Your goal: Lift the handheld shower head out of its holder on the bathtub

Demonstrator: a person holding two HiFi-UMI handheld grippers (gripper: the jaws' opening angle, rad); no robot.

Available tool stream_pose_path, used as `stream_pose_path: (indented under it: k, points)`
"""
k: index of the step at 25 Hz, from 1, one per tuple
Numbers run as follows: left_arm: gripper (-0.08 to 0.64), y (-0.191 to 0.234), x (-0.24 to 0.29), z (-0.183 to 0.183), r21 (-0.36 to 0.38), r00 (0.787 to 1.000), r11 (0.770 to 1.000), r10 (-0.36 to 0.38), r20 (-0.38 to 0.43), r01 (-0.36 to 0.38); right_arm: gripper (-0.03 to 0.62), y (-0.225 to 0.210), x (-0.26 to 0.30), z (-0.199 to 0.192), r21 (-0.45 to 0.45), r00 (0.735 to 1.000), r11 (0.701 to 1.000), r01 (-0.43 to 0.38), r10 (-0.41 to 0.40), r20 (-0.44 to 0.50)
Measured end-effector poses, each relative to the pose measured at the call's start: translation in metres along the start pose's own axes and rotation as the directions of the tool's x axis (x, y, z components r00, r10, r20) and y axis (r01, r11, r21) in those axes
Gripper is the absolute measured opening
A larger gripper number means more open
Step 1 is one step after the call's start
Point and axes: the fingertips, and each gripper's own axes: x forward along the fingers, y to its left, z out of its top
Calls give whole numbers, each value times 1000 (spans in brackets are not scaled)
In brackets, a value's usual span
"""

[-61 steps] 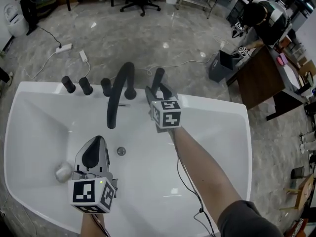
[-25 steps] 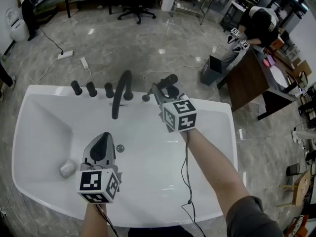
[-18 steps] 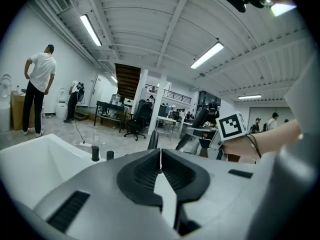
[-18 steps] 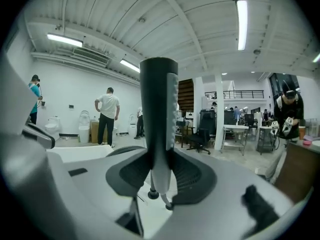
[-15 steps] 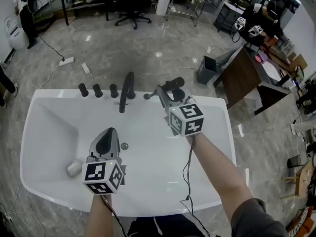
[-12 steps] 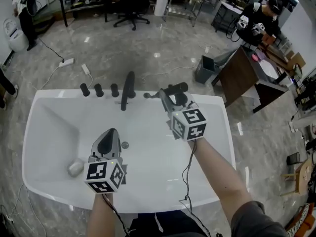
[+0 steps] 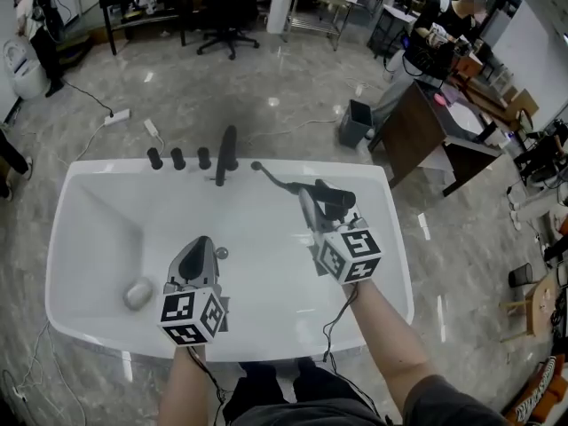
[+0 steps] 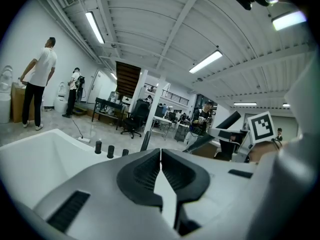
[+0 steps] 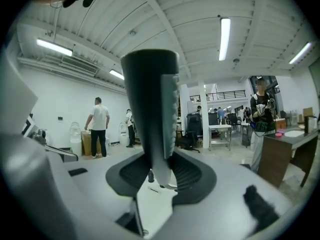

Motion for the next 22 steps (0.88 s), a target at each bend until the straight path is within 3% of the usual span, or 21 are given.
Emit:
stream_pose_path:
  k: [3, 13, 22]
  points:
    - [20, -14, -13, 3, -15, 1000, 1000, 20, 12, -20, 143, -7, -22, 1, 46, 1000, 999, -9, 8, 17]
    - [20, -80, -55, -7, 25, 994, 995, 98, 37, -99, 143, -12, -101, 4, -27, 996, 996, -81, 82, 42]
    - [20, -157, -85, -18, 41, 992, 993, 110, 60, -112, 143, -25, -186, 19, -61, 986, 989, -138, 143, 81]
